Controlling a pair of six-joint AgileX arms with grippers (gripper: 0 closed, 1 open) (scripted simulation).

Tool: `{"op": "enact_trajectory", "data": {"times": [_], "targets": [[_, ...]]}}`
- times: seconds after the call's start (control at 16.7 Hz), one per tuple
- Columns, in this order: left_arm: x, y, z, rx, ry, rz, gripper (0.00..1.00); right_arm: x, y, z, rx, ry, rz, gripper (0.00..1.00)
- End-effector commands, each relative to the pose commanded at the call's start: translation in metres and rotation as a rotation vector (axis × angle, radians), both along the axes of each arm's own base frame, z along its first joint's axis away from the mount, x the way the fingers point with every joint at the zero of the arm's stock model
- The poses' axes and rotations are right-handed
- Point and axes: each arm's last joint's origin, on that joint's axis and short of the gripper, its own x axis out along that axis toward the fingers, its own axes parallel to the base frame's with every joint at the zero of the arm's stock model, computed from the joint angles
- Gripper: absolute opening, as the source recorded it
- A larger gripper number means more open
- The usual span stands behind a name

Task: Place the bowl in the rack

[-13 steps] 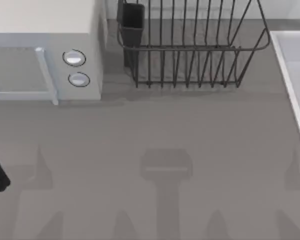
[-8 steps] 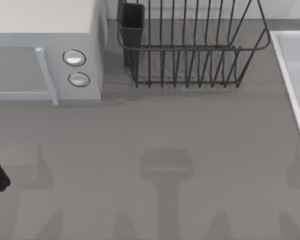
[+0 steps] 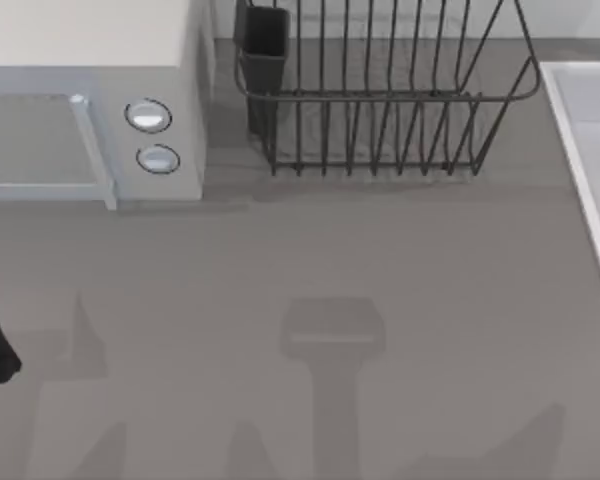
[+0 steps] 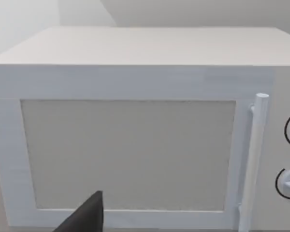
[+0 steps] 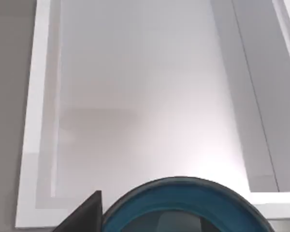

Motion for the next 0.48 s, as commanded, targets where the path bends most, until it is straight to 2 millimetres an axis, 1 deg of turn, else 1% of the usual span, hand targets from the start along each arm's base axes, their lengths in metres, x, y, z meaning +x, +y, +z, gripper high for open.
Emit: {"op": "enact_trajectory", "data": {"times": [0.24, 0.48], "targets": [[0.0, 0.0, 0.0, 0.0, 0.0, 0.0, 1.0, 0.037, -0.035, 0.01, 0.037, 0.388, -0.032, 1.0], [0.0, 0.0, 0.0, 0.0, 0.0, 0.0, 1.0, 0.066, -0.074, 0.012, 0.12, 0.656, -0.031, 1.0]]}}
